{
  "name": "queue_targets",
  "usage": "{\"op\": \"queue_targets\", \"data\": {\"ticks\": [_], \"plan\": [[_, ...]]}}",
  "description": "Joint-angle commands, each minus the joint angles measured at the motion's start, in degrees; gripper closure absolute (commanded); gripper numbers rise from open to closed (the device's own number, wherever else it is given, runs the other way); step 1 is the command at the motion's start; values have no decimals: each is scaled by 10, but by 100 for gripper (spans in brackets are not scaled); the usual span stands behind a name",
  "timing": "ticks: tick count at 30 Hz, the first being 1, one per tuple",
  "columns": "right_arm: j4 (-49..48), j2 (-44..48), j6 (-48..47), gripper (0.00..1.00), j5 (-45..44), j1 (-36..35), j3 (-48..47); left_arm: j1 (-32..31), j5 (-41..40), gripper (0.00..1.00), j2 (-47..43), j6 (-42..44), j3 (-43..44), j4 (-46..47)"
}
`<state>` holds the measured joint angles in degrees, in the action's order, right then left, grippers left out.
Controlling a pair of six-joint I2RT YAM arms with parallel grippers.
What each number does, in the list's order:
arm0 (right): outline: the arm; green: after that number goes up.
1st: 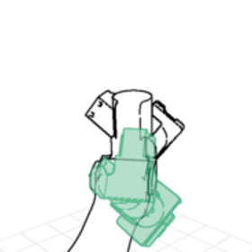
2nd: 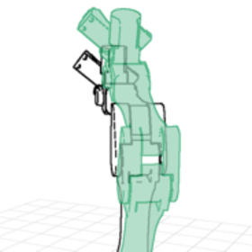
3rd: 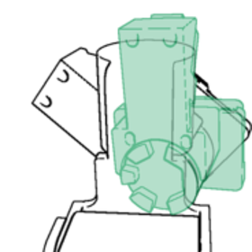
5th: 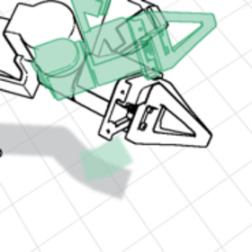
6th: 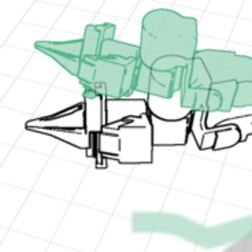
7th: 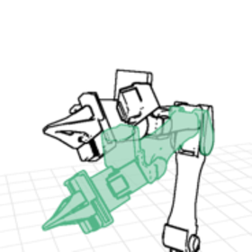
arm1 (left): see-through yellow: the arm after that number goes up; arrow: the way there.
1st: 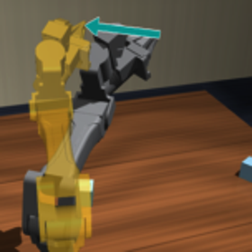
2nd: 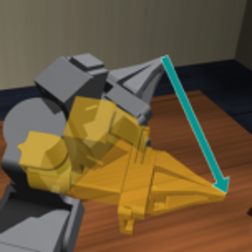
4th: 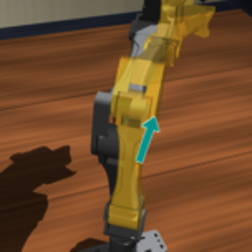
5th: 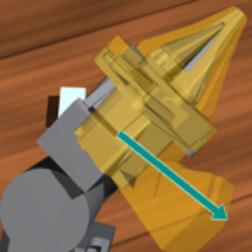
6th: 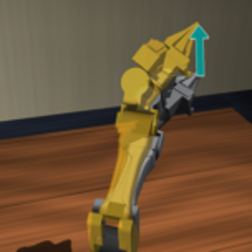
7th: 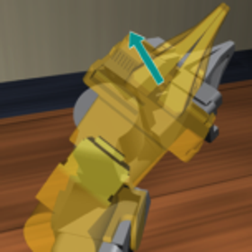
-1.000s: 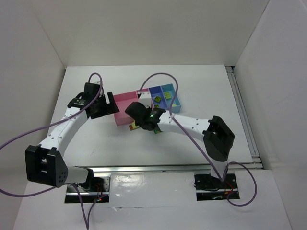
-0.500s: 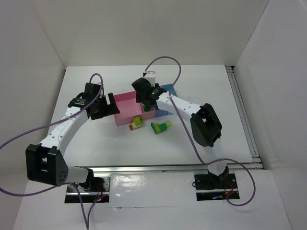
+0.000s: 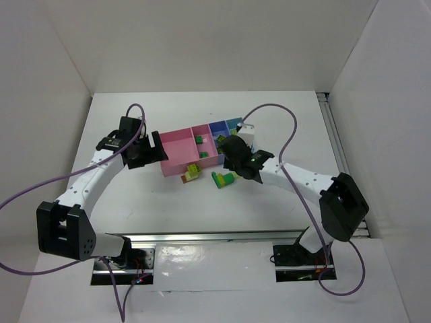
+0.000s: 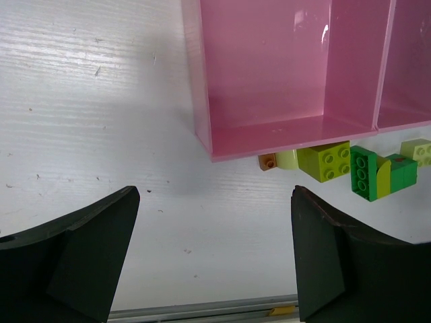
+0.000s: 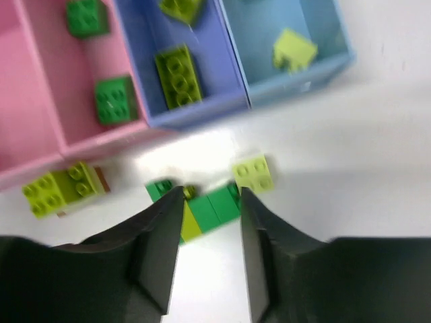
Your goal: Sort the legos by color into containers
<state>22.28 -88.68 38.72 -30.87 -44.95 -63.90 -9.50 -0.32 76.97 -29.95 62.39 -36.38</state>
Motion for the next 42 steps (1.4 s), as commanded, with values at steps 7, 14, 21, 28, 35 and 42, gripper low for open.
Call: {"op": "queue_targets", "data": {"ticks": [7,14,21,28,35,42], "plan": [[7,-16,45,21,67,7,58,-3,4,6,9,1,10,11],[9,-53,-21,19,91,25,20,-3,4,6,9,6,10,11],[-51,-22,10,26,121,96,66,-3,9,6,9,6,10,11],[-58,-106,-3,26,144,108,21,-8,17,6,21,11,15,11],[-52,-112,4,30,137,103,35,-8,17,6,27,11,20,11],[-38,-82,4,42,137,109,77,-48,-2,6,27,11,31,6]]}}
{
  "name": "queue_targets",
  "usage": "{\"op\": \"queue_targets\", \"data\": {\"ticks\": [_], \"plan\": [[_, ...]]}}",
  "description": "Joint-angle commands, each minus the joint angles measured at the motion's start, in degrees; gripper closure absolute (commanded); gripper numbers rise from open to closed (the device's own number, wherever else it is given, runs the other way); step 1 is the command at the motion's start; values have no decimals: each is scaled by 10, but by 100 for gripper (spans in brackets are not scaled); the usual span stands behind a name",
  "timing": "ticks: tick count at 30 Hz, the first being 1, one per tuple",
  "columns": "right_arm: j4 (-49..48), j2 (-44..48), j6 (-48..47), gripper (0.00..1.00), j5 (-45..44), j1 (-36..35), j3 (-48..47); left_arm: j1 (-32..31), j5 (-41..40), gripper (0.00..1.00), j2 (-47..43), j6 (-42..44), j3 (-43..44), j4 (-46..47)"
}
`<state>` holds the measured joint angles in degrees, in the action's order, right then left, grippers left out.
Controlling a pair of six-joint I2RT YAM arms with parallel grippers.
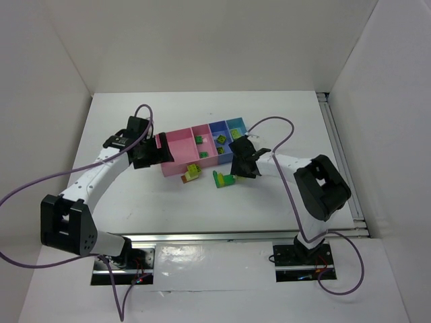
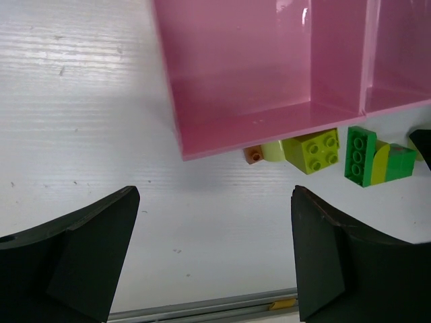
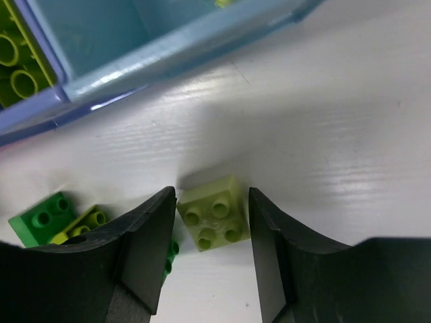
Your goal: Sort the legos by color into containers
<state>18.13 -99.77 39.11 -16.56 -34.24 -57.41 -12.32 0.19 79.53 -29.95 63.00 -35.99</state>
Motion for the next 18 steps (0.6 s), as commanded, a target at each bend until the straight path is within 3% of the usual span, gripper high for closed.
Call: {"op": "queue_targets", "data": {"ticks": [1,6,13,16,18], "plan": [[3,35,0,46,-6,2,19,-28,-20,6,1,11,25,-4],[27,73,0,51,-25,2,39,-77,-15,7,19,-19,25,-4],[32,91,-11,45,-19,2,46,-149,-65,9,64,-83,39,-21],[38,85,-11,56,-26,2,46,-169,-73,9,88,-132,54,-26],[38,98,-11,56,-26,2,46,-183,-73,10,95,-158,54,-26]]}}
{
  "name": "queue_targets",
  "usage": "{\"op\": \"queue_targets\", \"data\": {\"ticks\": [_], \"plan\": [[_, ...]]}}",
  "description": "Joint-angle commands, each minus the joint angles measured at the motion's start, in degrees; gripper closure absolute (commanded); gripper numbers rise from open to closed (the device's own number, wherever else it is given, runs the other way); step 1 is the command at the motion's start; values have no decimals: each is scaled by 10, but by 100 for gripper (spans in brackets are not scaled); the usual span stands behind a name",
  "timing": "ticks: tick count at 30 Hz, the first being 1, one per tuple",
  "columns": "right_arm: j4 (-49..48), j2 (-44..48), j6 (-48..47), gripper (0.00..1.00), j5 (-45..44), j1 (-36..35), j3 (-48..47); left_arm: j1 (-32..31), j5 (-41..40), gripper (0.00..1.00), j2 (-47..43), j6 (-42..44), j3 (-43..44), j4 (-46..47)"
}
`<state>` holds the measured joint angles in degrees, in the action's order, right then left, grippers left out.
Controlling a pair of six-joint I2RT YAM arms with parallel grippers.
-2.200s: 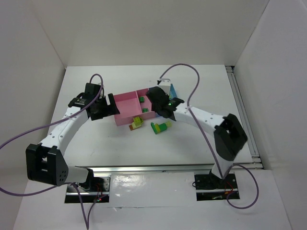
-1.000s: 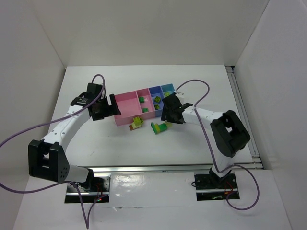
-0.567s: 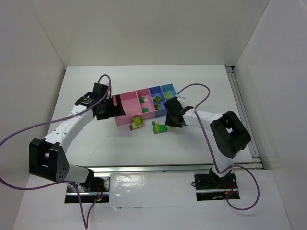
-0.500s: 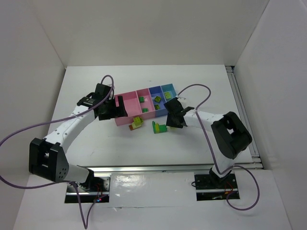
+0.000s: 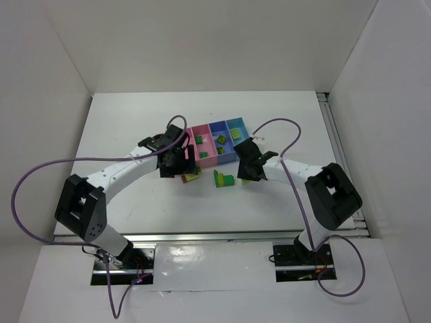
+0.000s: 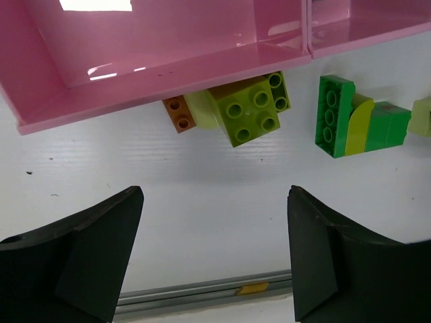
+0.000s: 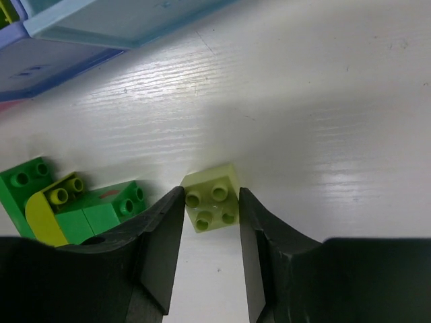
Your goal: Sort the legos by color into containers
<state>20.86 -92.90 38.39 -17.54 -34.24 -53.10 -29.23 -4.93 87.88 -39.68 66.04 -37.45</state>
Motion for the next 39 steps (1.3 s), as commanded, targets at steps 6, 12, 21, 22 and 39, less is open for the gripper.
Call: {"op": "queue_targets", "data": {"ticks": [6,12,21,22,39], "plan": [[16,26,-21,37,-10,2,3,-25,-61,16,38,-111,42,-11],[-3,5,-21,38,1,-3,8,-30,-76,22,80,-142,78,-38],[-13,-11,-44,39,20,-8,8,-30,-82,29,102,-160,78,-43],[-14,-18,-44,40,20,-8,8,-30,-82,29,102,-160,78,-43],[49,80,-49,73,-89,-3,-53,-47,-82,30,137,-144,101,-37]]}}
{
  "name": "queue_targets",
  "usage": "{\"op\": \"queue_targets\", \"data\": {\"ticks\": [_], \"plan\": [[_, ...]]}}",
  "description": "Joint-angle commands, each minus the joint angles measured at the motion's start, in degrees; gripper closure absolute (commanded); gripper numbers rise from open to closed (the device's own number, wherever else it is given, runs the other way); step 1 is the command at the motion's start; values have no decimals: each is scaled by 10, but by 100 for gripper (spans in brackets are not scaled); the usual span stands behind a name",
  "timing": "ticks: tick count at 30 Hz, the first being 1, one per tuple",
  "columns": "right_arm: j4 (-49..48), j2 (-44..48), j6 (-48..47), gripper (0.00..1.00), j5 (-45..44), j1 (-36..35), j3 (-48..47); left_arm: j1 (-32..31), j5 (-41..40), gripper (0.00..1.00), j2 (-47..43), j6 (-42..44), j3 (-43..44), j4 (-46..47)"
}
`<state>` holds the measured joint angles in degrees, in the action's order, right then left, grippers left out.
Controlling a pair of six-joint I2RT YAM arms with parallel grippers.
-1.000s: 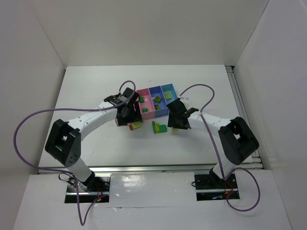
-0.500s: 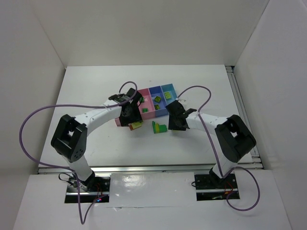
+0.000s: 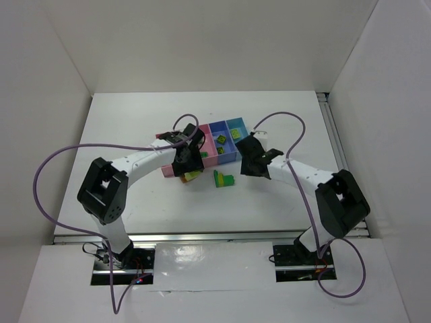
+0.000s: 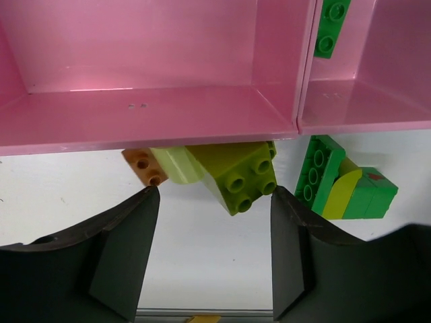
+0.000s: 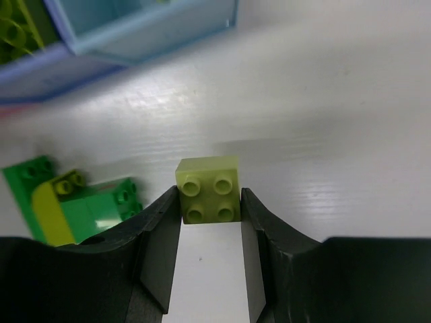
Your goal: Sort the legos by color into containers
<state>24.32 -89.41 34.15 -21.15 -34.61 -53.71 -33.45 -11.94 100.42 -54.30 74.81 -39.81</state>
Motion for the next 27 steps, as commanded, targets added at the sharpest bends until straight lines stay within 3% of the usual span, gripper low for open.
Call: {"op": "queue_targets", "data": {"ticks": [1,18,21,22,23,27], "plan": [[14,45,-17,73,-53,8,-66,-10,-12,29,12,3,13,-13],[-31,-159,-78,73,-16,83,-315,-15,-33,20,-18,31,24,-30],[-26,-184,-78,59,0,89,-340,-15,-33,18,-23,44,35,-36],[-20,-196,-78,42,0,89,-348,-15,-28,18,-30,49,40,-36],[-15,-196,-78,35,0,89,-362,-15,-28,16,-30,49,40,-36],[-15,-170,-73,31,0,89,-341,-15,-23,15,-70,93,26,-12]]}}
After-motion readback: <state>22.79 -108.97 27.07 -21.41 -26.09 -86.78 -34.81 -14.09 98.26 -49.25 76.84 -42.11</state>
